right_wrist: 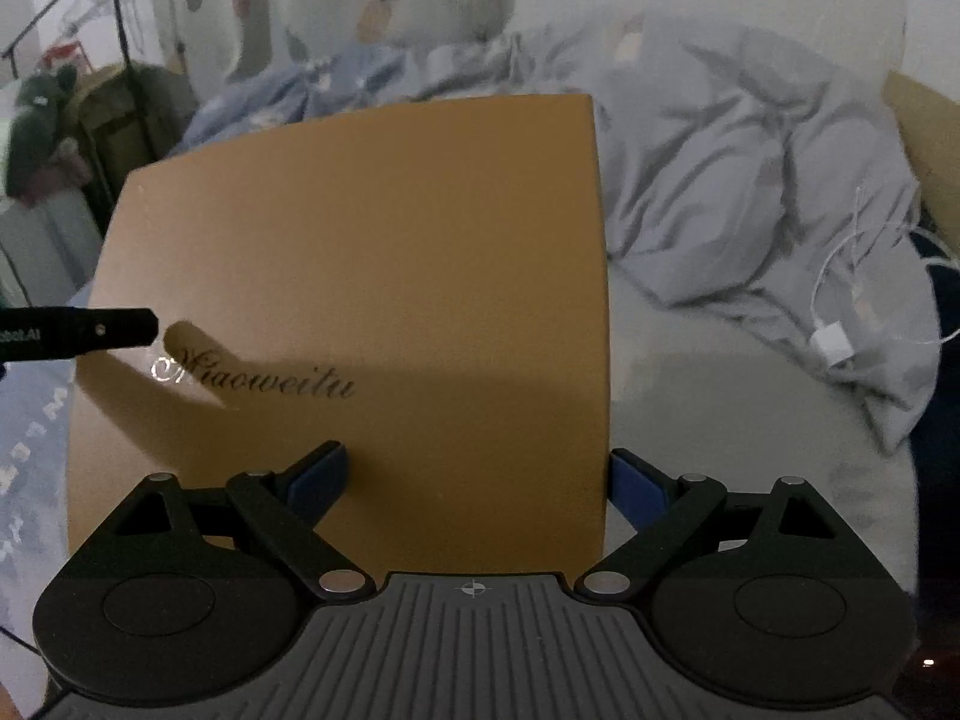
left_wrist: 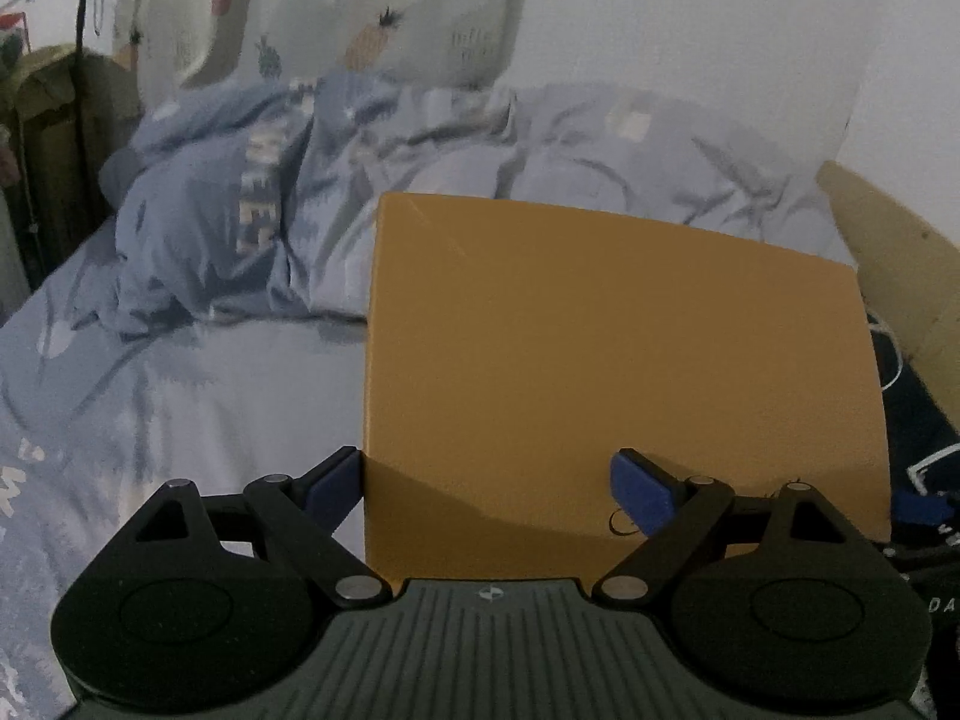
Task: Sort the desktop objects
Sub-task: 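Carry the raised lid with both grippers over the open box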
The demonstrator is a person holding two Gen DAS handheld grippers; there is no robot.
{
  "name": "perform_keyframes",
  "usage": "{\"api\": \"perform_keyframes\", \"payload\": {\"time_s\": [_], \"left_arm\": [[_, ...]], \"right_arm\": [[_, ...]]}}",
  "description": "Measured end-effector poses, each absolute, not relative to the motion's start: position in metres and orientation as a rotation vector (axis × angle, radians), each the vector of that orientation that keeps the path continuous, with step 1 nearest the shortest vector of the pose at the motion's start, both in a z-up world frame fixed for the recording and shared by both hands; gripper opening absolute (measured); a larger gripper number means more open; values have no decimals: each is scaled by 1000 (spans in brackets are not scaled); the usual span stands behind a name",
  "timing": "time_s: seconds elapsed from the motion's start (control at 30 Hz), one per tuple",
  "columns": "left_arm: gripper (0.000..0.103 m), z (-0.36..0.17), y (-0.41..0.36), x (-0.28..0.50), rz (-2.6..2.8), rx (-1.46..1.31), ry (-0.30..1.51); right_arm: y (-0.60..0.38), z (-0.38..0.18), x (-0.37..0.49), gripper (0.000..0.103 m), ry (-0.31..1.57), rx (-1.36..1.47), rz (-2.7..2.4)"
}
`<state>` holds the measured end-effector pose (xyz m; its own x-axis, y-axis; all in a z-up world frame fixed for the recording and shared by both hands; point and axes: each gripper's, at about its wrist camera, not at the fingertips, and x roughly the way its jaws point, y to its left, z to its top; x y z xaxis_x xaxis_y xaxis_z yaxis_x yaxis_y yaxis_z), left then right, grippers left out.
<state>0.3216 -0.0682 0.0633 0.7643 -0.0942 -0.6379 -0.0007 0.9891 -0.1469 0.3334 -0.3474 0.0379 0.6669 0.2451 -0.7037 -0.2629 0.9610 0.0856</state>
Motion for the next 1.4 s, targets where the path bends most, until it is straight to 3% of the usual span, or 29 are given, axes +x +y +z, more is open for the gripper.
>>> {"api": "perform_keyframes", "payload": {"time_s": [0.7,1.4], "left_arm": [[93,145,-70,207,-97,-171,525],[93,140,-40,114,-64,-199,525]], "right_arm": [[-358,146,208,93,632,-34,280],[-321,155,95,93,631,-71,336]]}}
